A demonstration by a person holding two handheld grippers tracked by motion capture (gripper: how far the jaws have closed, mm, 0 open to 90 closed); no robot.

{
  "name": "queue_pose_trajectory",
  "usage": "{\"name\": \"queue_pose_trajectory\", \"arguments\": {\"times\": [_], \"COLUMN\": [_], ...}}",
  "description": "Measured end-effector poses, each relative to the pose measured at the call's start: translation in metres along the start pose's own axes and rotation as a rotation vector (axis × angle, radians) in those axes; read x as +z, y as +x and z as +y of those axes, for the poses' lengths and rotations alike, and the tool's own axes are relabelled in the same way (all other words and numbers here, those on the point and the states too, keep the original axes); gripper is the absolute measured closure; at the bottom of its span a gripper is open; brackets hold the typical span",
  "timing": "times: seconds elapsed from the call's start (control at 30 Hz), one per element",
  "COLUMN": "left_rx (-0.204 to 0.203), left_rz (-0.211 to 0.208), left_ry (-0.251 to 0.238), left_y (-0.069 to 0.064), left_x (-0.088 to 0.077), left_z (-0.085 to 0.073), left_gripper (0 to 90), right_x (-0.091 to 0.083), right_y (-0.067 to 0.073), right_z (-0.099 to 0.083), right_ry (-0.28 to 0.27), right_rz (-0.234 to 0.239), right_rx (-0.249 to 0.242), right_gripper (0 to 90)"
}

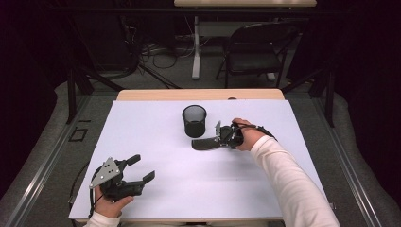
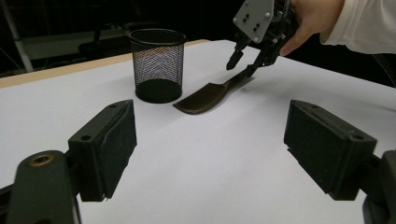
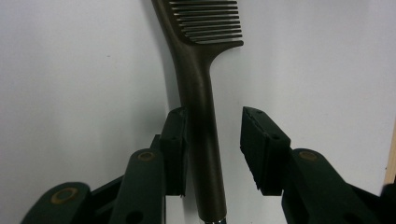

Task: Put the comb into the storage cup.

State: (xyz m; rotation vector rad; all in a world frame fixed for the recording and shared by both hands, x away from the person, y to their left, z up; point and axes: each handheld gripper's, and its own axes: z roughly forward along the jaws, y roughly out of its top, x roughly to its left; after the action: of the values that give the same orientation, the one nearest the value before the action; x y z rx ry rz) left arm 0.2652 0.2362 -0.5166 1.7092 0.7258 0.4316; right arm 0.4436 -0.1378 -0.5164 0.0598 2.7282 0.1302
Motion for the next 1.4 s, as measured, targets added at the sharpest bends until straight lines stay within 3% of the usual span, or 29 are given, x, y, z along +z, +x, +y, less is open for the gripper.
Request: {"name": "queue_pose_trajectory", "arguments": {"times": [0.2,0.47,0.73,1.4], "left_rx": [-0.002,-0.006,-0.005,-0.005], "left_rz": [-0.003,-0.004,-0.005,-0.008], "left_ry": [0.002,-0.002,0.0,-0.001], "left_y": [0.001,0.0,0.001,0.001], "left_x": [0.0,0.001,0.0,0.001], "left_z": [0.0,-0.001,-0.001,-0.001], "left_gripper": [17.3,17.3,17.3,17.3], "right_x": [0.004,0.01,0.013,0.016], "right_y": [0.002,0.003,0.005,0.005], "right_z": [0.001,0.001,0.0,-0.001], "right_ry": [0.018,0.014,0.017,0.025], "right_rz": [0.02,0.019,0.02,0.014], "right_rx": [-0.011,-0.044,-0.04,-0.083], "right_gripper": [62.6,64.7,66.9,71.1]}}
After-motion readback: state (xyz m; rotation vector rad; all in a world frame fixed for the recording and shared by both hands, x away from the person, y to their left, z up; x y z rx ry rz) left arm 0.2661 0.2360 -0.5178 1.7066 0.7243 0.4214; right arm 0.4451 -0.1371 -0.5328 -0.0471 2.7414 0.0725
